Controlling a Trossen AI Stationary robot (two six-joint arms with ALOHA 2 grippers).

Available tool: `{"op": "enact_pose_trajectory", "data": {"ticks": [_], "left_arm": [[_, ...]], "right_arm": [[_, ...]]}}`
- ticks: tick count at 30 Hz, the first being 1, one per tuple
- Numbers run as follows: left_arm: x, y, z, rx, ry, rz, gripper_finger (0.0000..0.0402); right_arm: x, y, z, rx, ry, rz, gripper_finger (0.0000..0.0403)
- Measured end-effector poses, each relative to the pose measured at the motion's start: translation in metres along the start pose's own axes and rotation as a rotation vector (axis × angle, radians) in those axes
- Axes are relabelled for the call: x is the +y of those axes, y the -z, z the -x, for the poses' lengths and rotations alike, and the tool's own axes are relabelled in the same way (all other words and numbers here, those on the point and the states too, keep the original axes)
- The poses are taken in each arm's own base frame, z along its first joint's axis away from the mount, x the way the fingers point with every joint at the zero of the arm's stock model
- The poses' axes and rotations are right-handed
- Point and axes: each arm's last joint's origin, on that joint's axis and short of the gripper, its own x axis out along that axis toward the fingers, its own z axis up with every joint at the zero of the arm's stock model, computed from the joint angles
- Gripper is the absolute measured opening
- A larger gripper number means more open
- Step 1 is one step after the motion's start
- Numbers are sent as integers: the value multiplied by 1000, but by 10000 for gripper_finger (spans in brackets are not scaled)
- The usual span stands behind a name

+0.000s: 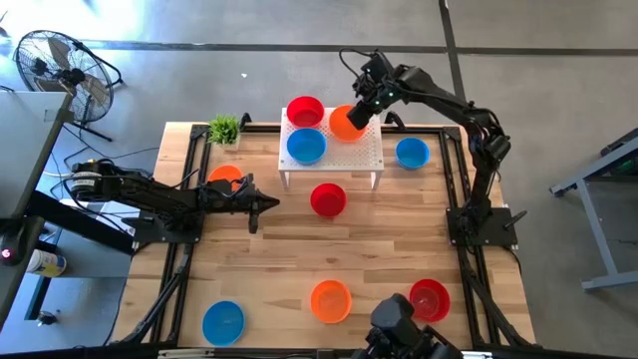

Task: Pick & Place Mini bowls
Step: Put the middle orange bowl on the shelf

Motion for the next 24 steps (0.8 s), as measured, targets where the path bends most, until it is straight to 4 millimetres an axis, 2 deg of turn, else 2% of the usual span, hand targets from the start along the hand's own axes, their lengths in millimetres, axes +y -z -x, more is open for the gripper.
{"op": "enact_pose_trajectory", "data": {"ticks": [13, 24], "left_arm": [[0, 0, 0, -1, 0, 0, 14], [0, 0, 0, -1, 2, 5, 14]], "right_arm": [[7, 1, -1, 16, -28, 4, 10], [7, -2, -1, -19, 12, 3, 60]]}}
